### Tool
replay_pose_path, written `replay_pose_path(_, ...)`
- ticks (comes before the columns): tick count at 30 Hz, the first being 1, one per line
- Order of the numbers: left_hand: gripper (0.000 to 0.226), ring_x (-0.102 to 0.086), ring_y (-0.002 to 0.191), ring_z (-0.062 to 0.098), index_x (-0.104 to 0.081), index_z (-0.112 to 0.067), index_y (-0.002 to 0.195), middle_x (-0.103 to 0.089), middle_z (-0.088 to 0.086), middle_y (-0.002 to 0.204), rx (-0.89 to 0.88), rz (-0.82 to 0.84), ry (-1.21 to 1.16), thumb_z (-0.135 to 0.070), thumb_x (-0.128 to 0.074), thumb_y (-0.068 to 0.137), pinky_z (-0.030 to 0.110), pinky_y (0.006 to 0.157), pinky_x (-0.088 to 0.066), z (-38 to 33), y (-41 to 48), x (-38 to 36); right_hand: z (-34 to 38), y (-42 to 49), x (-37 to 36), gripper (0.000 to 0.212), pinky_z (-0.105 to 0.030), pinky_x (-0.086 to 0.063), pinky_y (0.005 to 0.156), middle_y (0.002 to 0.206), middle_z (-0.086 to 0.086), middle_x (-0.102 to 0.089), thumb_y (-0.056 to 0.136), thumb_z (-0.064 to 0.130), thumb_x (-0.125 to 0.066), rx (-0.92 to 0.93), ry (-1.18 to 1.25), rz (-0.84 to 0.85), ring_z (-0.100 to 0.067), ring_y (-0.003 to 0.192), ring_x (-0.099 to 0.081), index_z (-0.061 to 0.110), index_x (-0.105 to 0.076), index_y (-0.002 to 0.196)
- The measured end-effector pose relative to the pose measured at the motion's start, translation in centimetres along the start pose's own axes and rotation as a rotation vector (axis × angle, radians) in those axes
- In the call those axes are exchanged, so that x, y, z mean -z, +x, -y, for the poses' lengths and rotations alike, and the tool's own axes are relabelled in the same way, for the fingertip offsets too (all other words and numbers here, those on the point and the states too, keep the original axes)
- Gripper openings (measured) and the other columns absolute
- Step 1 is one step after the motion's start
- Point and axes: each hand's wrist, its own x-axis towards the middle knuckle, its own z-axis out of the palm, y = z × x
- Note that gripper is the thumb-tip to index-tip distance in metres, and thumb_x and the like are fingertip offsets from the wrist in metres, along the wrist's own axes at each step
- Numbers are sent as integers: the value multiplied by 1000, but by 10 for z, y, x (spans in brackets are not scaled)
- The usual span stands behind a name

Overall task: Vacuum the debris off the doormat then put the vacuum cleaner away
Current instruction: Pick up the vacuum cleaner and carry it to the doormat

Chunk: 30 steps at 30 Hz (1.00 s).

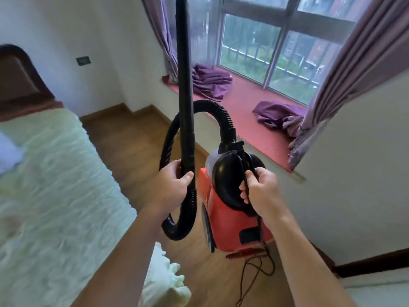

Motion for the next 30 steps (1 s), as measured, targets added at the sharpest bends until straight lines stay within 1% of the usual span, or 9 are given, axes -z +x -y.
replay_pose_path(3, 13, -69, 89, 12, -63, -31, 98, -71, -7, 94, -3, -84, -1, -19, -61, 101, 18, 70, -49, 2, -13, 50, 22, -15, -41, 26, -32, -48, 50, 66, -5, -63, 105, 14, -47, 25, 16, 77, -13, 51, -59, 9, -59, 84)
replay_pose_path(5, 10, -68, 88, 12, -65, -25, 103, -71, -4, 93, -4, -144, -10, -16, -61, 102, 16, 67, -47, 5, -24, 84, 35, -26, -70, 24, -32, -49, 51, 67, -6, -63, 106, 13, -46, 37, 27, 121, -14, 51, -59, 8, -60, 86)
replay_pose_path(11, 10, -70, 80, 11, -70, -16, 104, -74, -1, 89, -29, -289, 3, -11, -63, 98, 20, 70, -49, 20, -52, 178, 74, -64, -148, 26, -32, -49, 47, 65, -6, -62, 106, 12, -46, 86, 96, 228, -15, 48, -57, 7, -60, 85)
replay_pose_path(14, 12, -69, 73, 4, -71, -16, 106, -75, 1, 90, -31, -361, 14, -10, -63, 98, 11, 63, -49, 25, -68, 216, 95, -84, -181, 28, -30, -49, 47, 61, -3, -62, 106, 12, -46, 115, 120, 296, -15, 48, -57, 7, -61, 84)
replay_pose_path(17, 12, -68, 69, 2, -70, -14, 106, -75, 5, 90, -16, -441, 20, -9, -62, 98, 10, 59, -49, 28, -86, 248, 116, -100, -208, 27, -31, -51, 48, 60, -1, -63, 106, 13, -46, 131, 123, 377, -14, 48, -58, 6, -63, 87)
replay_pose_path(21, 13, -67, 70, 4, -70, -20, 103, -73, 3, 89, 28, -571, 29, -11, -61, 99, 16, 61, -50, 32, -108, 284, 137, -118, -243, 26, -31, -52, 50, 62, -2, -63, 106, 14, -46, 187, 107, 509, -14, 49, -57, 4, -64, 90)
replay_pose_path(24, 13, -68, 76, 13, -69, -21, 104, -73, 4, 91, 71, -686, 21, -13, -60, 100, 23, 66, -49, 34, -126, 304, 147, -128, -267, 28, -31, -52, 49, 60, 0, -63, 106, 14, -47, 252, 93, 611, -14, 49, -57, 5, -64, 85)
replay_pose_path(27, 12, -67, 73, 12, -69, -20, 102, -72, 7, 89, 116, -806, 42, -12, -60, 100, 21, 62, -51, 34, -147, 318, 157, -136, -289, 30, -29, -49, 47, 57, 1, -62, 105, 14, -47, 300, 88, 731, -12, 47, -55, 6, -62, 80)
replay_pose_path(30, 11, -70, 82, 24, -68, -18, 103, -73, 12, 92, 165, -929, 58, -13, -60, 99, 37, 74, -56, 34, -172, 330, 170, -147, -313, 30, -28, -47, 45, 56, 2, -60, 106, 14, -46, 320, 92, 878, -10, 45, -52, 4, -60, 81)
